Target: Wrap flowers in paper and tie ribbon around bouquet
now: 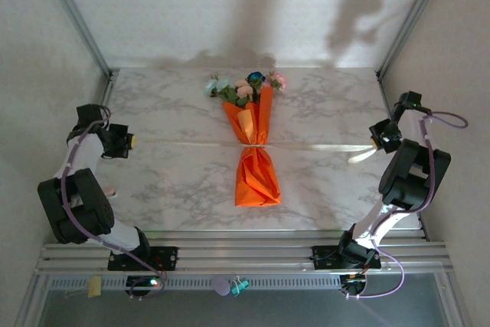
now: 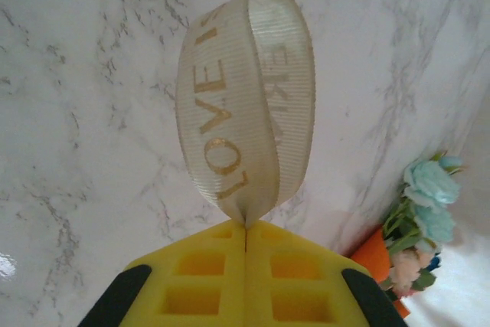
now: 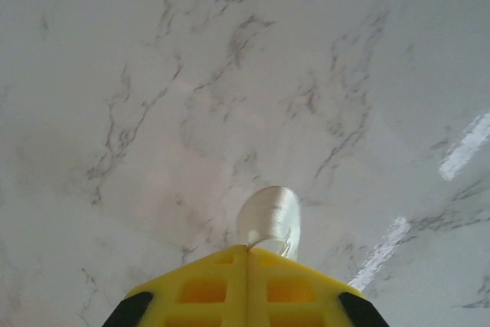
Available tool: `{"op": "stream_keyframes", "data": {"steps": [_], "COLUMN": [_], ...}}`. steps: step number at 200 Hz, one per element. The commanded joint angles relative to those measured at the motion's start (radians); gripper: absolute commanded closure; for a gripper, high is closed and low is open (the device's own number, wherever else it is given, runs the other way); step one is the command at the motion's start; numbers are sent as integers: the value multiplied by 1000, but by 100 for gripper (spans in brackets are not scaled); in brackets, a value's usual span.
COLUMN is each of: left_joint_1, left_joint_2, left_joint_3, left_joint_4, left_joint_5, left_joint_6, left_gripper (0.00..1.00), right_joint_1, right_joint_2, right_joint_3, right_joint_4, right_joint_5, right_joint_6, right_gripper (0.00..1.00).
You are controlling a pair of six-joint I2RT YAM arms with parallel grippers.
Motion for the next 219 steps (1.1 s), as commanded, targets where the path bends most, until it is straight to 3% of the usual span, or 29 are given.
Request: {"op": "stream_keyframes", "data": {"steps": [1,42,84,107,121,133,150,180,219], "left_joint_1": [48,-30,-253,-425,-521,-584,-633,-676,-688], "left_joint_2": [-21,-29,-119,-166,-169,-175,-178,-129,-64], "left_joint_3": [-1,-14,-51,22,80,113,162,343,494], "left_joint_4": [90,101,83,26,-10,-21,-10,-46,-100], "left_joint_5": [-76,-63,-45,-69,-86,-102,-92,-85,-52], "left_joint_6": [-54,-49,-107,-150,-165,-185,-210,-178,-124], "left_gripper": [100,100,100,100,100,100,100,100,100], "right_joint_1": [-52,-3,107,151,176,221,344,688,1104], "right_joint_2": [-37,-59,-119,-129,-120,-151,-236,-348,-352], "right_joint_3": [-15,-59,-162,-197,-200,-203,-209,-197,-333], "right_joint_4": [48,76,93,57,12,-14,16,150,769], "right_joint_5": [80,53,36,35,48,95,134,168,29], "right_joint_6": [-3,3,49,65,70,59,25,-92,-338], "right_gripper": [100,100,100,100,70,55,46,41,39]}}
